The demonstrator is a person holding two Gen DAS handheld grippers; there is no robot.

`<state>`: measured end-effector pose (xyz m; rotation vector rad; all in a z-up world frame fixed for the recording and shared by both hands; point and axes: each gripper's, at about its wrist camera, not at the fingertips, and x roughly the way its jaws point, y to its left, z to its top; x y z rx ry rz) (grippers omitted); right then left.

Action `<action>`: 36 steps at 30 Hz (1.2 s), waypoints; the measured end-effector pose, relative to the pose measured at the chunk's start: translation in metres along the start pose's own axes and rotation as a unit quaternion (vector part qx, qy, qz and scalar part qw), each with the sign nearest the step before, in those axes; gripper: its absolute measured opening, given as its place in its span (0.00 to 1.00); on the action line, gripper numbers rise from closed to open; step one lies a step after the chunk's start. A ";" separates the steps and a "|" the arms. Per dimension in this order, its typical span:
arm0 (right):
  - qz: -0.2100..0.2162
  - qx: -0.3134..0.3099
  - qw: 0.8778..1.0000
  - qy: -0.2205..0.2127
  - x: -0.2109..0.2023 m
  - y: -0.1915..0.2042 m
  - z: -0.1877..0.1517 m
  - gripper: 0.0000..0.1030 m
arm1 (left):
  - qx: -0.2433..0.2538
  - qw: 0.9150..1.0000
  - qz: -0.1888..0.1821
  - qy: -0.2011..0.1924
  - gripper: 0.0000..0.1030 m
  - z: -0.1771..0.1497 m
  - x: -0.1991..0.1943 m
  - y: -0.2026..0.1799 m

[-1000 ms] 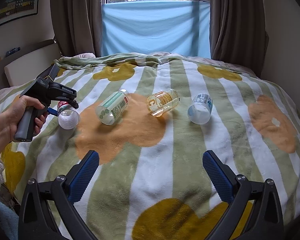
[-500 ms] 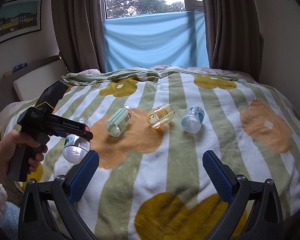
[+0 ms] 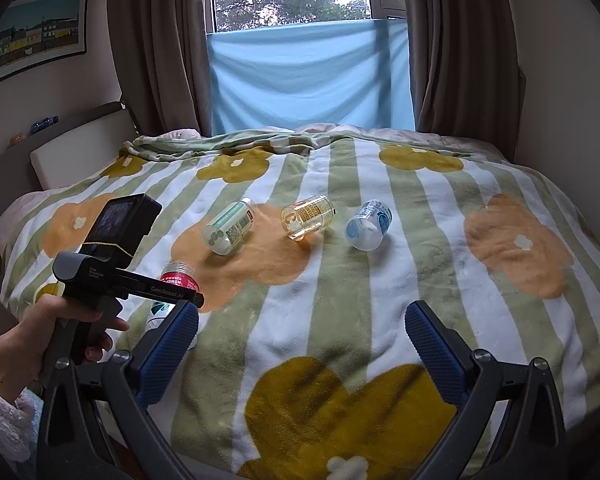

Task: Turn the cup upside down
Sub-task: 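Lift the red-labeled bottle off the bed with the left tool, then grasp the bottle with the right tool while the left tool releases it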

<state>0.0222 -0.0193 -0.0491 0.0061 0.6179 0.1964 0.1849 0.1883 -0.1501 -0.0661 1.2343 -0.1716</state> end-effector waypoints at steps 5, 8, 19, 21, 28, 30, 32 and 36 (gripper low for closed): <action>0.023 0.007 1.000 0.000 -0.002 0.000 0.004 1.00 | 0.016 0.999 0.007 -0.032 0.98 -0.004 -0.025 0.002; 0.040 0.001 0.999 0.006 0.001 0.003 0.021 1.00 | 0.020 0.999 -0.002 -0.049 0.98 -0.014 -0.044 0.009; 0.152 -0.068 0.968 0.187 0.089 0.062 0.098 1.00 | 0.036 0.996 -0.036 -0.071 1.00 -0.062 -0.061 0.041; 0.147 -0.090 0.961 0.214 0.110 0.078 0.101 1.00 | 0.029 0.996 -0.043 -0.073 1.00 -0.069 -0.057 0.050; 0.156 -0.130 0.915 0.348 0.188 0.132 0.090 1.00 | 0.004 0.995 -0.051 -0.083 1.00 -0.089 -0.040 0.075; 0.147 -0.144 0.903 0.378 0.208 0.147 0.084 1.00 | -0.001 0.995 -0.051 -0.086 1.00 -0.093 -0.036 0.081; 0.134 -0.153 0.891 0.405 0.228 0.160 0.077 1.00 | -0.004 0.995 -0.046 -0.089 1.00 -0.097 -0.031 0.086; 0.111 -0.169 0.875 0.439 0.260 0.179 0.065 1.00 | -0.005 0.995 -0.049 -0.089 1.00 -0.101 -0.027 0.092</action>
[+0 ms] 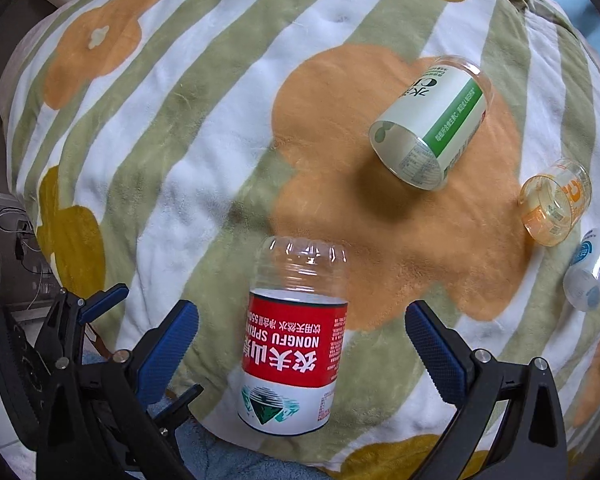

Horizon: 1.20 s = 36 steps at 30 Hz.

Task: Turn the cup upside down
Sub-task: 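Grasp the bottle with the right tool while the left tool releases it, then rotate the bottle cap-down with the right tool and lower it onto the bed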

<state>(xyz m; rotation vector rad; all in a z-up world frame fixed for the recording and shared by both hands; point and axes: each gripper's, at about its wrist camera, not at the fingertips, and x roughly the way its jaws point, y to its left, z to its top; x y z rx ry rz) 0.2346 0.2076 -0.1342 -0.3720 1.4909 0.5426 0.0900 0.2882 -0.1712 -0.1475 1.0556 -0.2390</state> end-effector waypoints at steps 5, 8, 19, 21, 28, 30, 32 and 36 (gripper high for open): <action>-0.019 0.003 0.999 0.033 0.021 0.002 0.013 0.97 | -0.006 1.000 -0.003 0.006 1.00 -0.001 0.003 0.007; -0.006 0.013 0.998 0.057 0.030 -0.002 0.014 0.90 | -0.014 1.000 -0.020 0.003 1.00 -0.002 0.000 0.009; 0.003 0.025 0.998 0.062 0.030 -0.015 0.006 0.57 | -0.024 0.999 -0.019 0.007 1.00 -0.006 -0.003 0.012; 0.012 0.033 0.999 0.025 0.014 -0.014 0.006 0.57 | -0.027 0.999 -0.022 0.004 1.00 -0.006 -0.005 0.014; 0.005 0.015 0.973 -0.228 -0.053 -0.007 -0.034 0.57 | -0.030 0.999 -0.019 -0.004 1.00 -0.007 -0.009 0.013; 0.009 0.020 0.954 -0.298 -0.053 -0.001 -0.046 0.57 | -0.031 0.999 -0.019 -0.003 1.00 -0.008 -0.008 0.013; -0.007 0.031 0.934 -0.355 -0.040 0.008 -0.051 0.57 | -0.035 0.999 -0.020 -0.001 0.99 -0.008 -0.007 0.014; -0.043 0.048 0.909 -0.413 -0.019 0.013 -0.059 0.57 | -0.042 0.999 -0.021 0.000 0.99 -0.008 -0.004 0.017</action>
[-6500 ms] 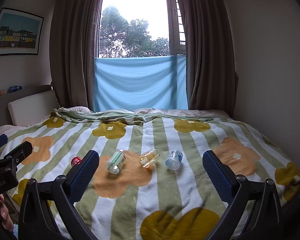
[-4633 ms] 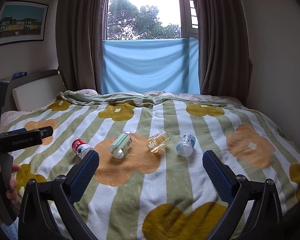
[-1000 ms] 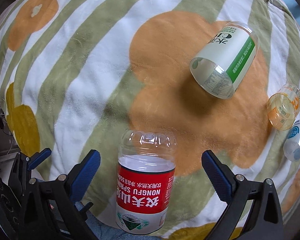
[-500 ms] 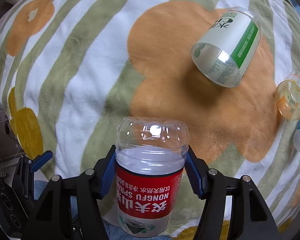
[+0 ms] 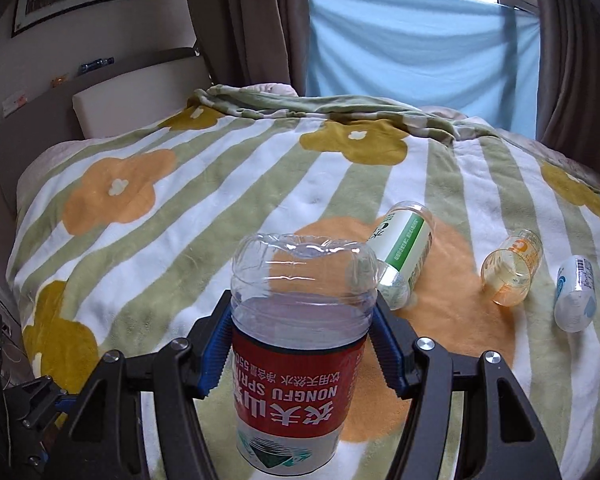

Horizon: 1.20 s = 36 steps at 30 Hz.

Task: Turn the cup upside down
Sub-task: 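Rotate the bottle cap-down with the right tool and lower it onto the bed, then open the right tool and withdraw it from the standing bottle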

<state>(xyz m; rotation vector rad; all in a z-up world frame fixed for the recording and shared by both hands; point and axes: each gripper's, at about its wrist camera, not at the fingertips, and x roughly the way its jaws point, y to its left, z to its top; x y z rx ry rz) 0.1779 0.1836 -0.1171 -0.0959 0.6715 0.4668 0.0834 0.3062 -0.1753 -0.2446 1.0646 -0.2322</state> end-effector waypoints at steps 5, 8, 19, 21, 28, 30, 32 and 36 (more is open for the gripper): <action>-0.021 -0.017 0.999 -0.032 0.003 0.004 -0.020 0.57 | -0.008 1.000 -0.006 0.000 0.99 0.002 0.002 0.003; -0.021 -0.029 0.999 -0.039 0.000 0.002 -0.027 0.57 | -0.007 1.000 -0.007 0.002 0.99 0.003 0.003 0.002; -0.008 -0.055 0.998 -0.015 -0.017 0.003 -0.042 0.57 | 0.000 1.000 0.000 0.002 0.99 0.002 0.005 -0.001; -0.008 -0.062 0.998 -0.012 -0.021 0.005 -0.046 0.57 | -0.001 1.000 0.002 -0.001 0.99 0.002 0.004 -0.001; -0.007 -0.056 0.998 -0.013 -0.028 0.002 -0.052 0.57 | -0.002 1.000 0.006 -0.003 0.99 0.002 0.005 0.000; -0.006 -0.054 0.998 -0.011 -0.028 0.002 -0.052 0.59 | 0.000 1.000 0.010 -0.005 1.00 0.002 0.005 -0.001; 0.009 -0.040 0.999 0.006 -0.024 -0.001 -0.053 0.77 | 0.001 1.000 0.010 -0.008 0.99 0.002 0.004 -0.001; -0.001 -0.019 1.000 -0.007 -0.025 -0.004 -0.058 1.00 | 0.002 1.000 0.011 -0.012 0.99 0.001 0.002 -0.001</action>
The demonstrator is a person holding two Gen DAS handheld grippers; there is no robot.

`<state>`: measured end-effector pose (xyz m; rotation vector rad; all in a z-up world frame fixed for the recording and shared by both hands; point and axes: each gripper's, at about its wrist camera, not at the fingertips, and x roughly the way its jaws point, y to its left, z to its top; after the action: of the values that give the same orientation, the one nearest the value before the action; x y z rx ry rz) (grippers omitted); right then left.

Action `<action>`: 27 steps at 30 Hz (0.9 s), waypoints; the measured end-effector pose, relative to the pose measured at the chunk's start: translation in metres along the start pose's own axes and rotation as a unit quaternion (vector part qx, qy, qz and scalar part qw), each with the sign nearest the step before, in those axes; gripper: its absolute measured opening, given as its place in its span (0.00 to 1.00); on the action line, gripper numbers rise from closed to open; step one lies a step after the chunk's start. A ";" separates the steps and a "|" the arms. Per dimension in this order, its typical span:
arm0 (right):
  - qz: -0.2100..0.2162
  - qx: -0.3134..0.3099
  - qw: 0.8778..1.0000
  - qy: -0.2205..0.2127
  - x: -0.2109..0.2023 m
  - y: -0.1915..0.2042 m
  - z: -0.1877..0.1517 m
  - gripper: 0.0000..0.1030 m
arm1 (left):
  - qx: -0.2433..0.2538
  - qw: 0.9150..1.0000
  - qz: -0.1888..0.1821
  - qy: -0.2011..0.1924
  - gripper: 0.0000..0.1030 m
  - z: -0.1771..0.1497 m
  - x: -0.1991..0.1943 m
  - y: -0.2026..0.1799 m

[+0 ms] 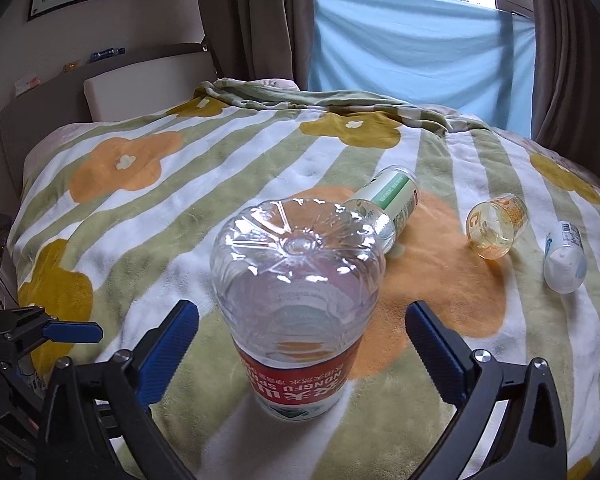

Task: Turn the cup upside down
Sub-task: 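Open the right tool and withdraw it from the standing bottle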

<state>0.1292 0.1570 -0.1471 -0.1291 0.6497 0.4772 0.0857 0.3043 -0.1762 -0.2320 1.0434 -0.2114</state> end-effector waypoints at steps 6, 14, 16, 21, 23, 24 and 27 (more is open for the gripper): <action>0.018 0.026 0.999 -0.015 -0.003 -0.005 -0.001 1.00 | -0.002 1.000 0.000 -0.004 0.99 0.001 -0.002 0.000; -0.006 -0.007 1.000 -0.022 -0.012 0.003 0.005 1.00 | 0.000 1.000 -0.001 -0.008 0.99 0.001 -0.002 0.000; -0.012 -0.001 1.000 -0.023 -0.020 0.002 0.007 1.00 | -0.002 1.000 0.001 -0.010 0.99 0.000 -0.003 0.001; -0.033 0.014 0.999 -0.040 -0.061 -0.003 0.016 1.00 | -0.003 1.000 0.011 -0.029 0.99 0.000 -0.020 -0.005; -0.047 0.012 0.998 -0.049 -0.086 -0.005 0.021 1.00 | -0.006 0.999 0.011 -0.040 0.99 0.003 -0.036 -0.012; -0.054 0.011 0.997 -0.054 -0.099 -0.005 0.023 1.00 | -0.009 0.999 0.007 -0.047 0.99 0.006 -0.045 -0.016; -0.088 0.006 0.994 -0.059 -0.137 -0.004 0.031 1.00 | -0.012 0.997 -0.018 -0.075 0.99 0.015 -0.079 -0.031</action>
<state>0.0529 0.1085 -0.0391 -0.1440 0.5206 0.3080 0.0583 0.2986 -0.0953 -0.2831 0.8932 -0.2104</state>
